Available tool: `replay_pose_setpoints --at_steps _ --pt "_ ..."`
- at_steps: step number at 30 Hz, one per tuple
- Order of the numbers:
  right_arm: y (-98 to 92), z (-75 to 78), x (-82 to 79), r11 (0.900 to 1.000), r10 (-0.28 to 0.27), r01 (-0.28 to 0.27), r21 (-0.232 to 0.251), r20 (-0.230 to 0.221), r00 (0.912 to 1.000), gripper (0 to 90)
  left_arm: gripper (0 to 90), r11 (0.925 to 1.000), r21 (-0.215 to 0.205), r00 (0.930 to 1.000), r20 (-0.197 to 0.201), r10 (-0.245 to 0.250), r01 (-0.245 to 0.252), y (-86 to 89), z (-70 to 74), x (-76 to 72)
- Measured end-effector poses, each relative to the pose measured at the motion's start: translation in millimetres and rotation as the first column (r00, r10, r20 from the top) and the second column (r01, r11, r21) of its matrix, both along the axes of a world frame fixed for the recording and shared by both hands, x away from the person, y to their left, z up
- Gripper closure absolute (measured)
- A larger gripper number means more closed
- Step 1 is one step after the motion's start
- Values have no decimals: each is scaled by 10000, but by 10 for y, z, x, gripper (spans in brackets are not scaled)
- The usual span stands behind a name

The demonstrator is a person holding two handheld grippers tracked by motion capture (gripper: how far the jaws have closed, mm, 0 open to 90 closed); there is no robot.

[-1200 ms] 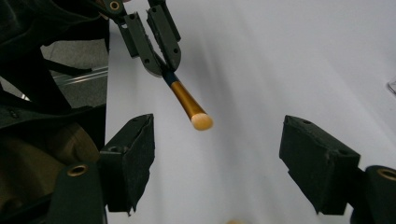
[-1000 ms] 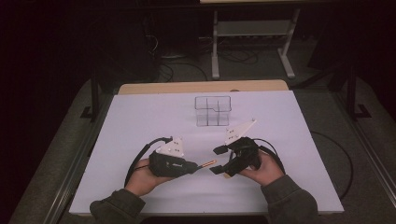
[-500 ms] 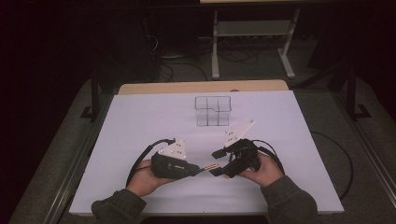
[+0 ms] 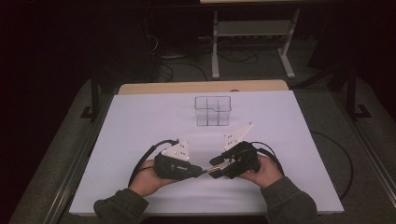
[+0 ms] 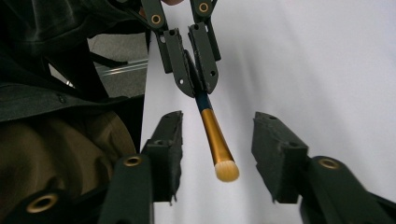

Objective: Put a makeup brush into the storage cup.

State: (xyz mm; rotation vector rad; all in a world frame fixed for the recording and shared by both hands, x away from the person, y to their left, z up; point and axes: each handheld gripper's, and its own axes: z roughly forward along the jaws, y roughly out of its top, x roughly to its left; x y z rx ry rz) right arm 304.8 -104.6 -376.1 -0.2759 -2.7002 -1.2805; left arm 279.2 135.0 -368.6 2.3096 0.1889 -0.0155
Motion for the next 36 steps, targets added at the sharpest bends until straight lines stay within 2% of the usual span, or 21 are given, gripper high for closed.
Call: replay_pose_setpoints --at_steps 5,6,10,11,16,20,30,32,33,36 --pt "-4 -13 1 9999 131 -131 46 -68 9999 625 832 9999 66 10000 10 -98 98 -23 -8 -5" --pt "-4 -25 8 9999 151 -150 57 -143 9998 656 832 9998 145 9999 24 -118 118 -23 -14 1" --pt "-9 -47 19 9998 175 -172 61 -437 9989 682 832 9999 100 9999 -70 -79 79 -24 -14 -4" --pt "-15 -65 38 9993 278 -264 259 -551 9981 699 832 9998 121 9999 -30 -135 135 -27 -14 -2" --pt "-19 -75 53 9987 392 -364 361 -822 9958 739 832 9998 101 9999 -32 -145 146 -33 -18 -8" --pt "-14 -82 53 9983 498 -471 353 -797 9956 787 832 9997 157 9999 -21 -161 161 -34 -20 -8" --pt "-2 -103 63 9972 715 -684 315 -1115 9912 818 832 9990 340 9995 -82 -293 295 -55 -43 -12" --pt "-7 -110 80 9972 717 -679 323 -1345 9883 820 832 9989 321 9994 -51 -334 336 -59 -47 1" --pt "-9 -115 87 9967 775 -735 347 -1348 9878 820 832 9990 320 9993 -221 -305 312 -57 -50 4" --pt "-4 -113 86 9960 845 -802 403 -1227 9888 821 830 9988 300 9987 -332 -389 399 -55 -58 20"
